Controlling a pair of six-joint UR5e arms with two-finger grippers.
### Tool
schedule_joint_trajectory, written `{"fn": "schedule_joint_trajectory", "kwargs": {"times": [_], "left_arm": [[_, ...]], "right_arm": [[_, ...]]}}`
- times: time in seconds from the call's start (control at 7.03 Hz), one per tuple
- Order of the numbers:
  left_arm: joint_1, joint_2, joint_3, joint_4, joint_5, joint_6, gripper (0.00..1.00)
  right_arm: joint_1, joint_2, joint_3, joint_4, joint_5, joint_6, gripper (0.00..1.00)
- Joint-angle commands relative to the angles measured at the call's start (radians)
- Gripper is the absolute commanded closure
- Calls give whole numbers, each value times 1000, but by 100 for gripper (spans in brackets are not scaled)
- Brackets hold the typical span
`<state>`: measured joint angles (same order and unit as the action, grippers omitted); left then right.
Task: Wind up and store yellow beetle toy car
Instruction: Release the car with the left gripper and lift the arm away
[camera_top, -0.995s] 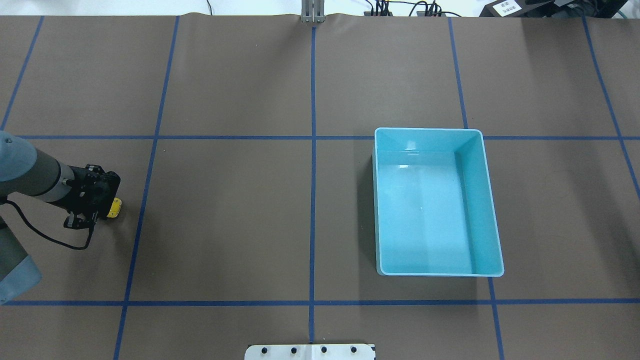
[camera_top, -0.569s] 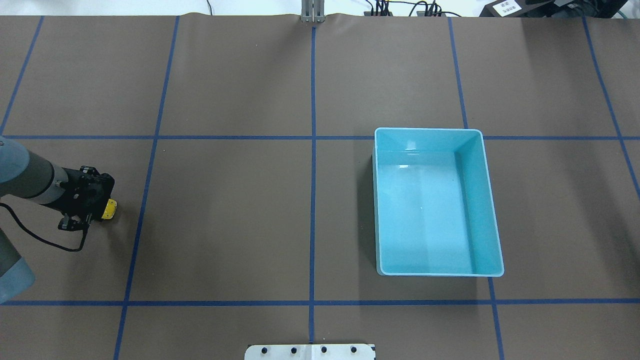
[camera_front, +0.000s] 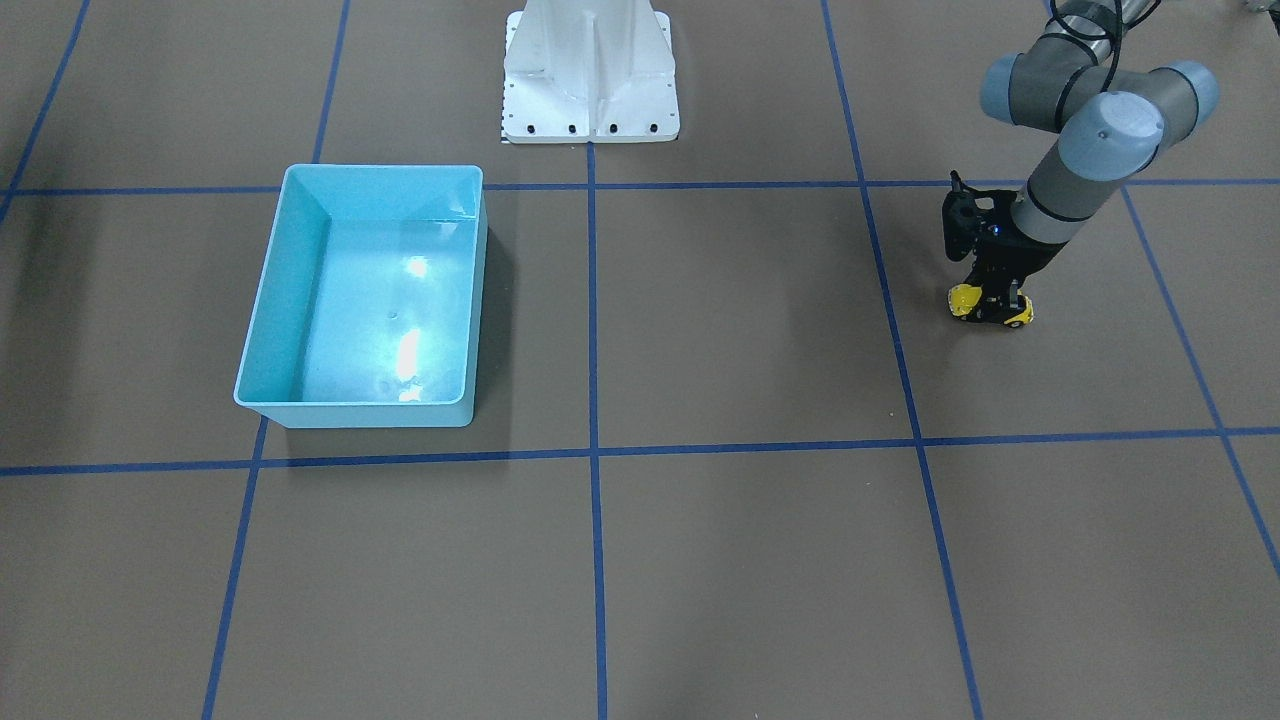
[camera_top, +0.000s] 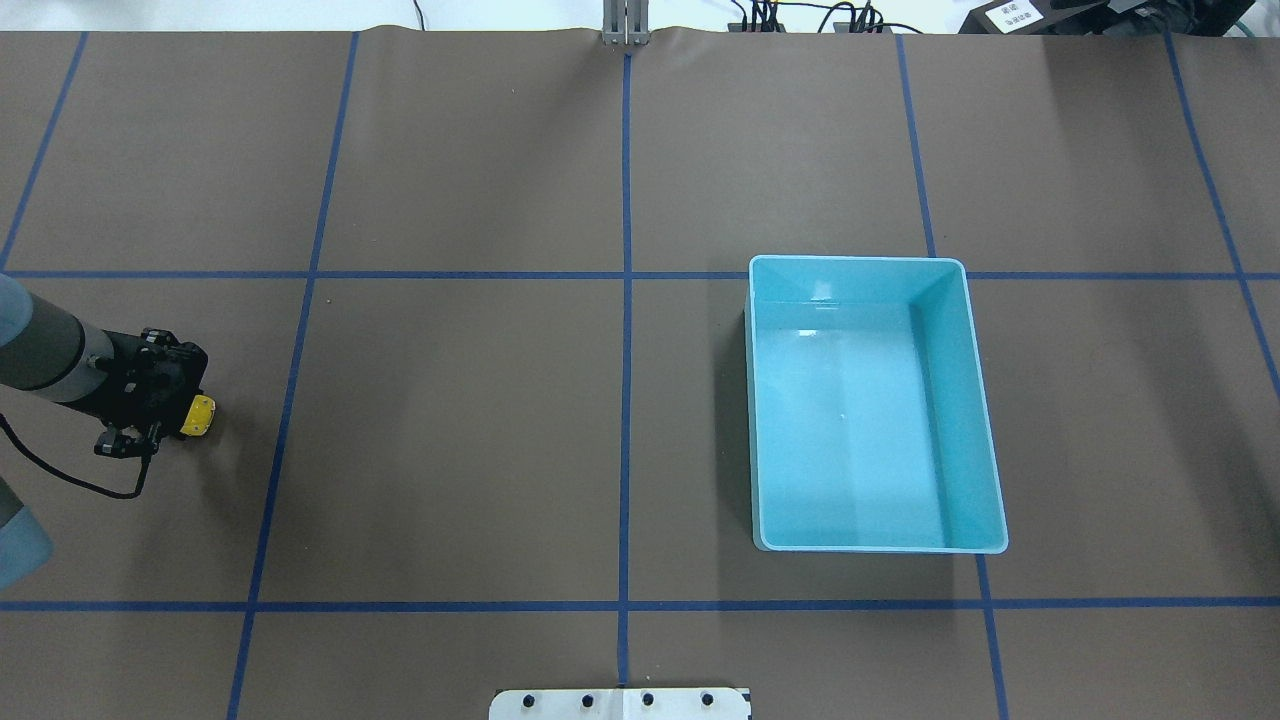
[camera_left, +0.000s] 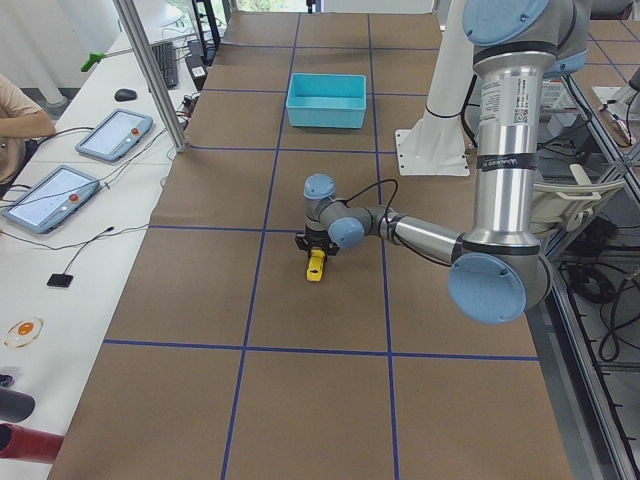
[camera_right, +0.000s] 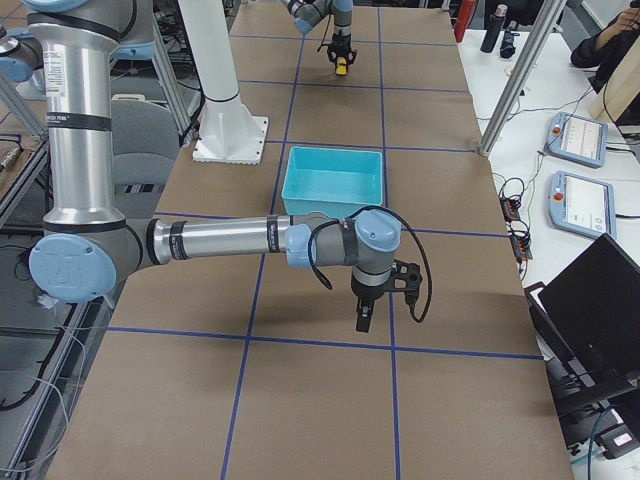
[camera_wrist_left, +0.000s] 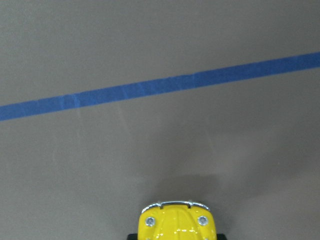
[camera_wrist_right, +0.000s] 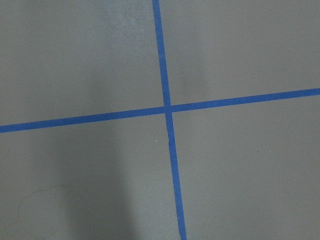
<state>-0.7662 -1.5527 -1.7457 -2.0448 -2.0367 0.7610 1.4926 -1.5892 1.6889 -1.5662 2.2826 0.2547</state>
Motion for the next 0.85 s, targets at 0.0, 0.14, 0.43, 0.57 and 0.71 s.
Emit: {"fn": "schedule_joint_trajectory", "kwargs": {"times": [0.0,0.14,0.43,0.57,0.71], "left_arm": [[-5,5,9,2,1,-5,68],[-16,3,20,2,0,-2,1],[-24,3,21,2,0,-2,0],[-28,3,21,2,0,-2,0],[-33,5,21,2,-2,0,0]], "right_arm": [[0,0,0,2,0,0,0],[0,0,0,2,0,0,0],[0,0,0,2,0,0,0],[0,0,2,0,0,0,0],[0,0,0,2,0,0,0]]}}
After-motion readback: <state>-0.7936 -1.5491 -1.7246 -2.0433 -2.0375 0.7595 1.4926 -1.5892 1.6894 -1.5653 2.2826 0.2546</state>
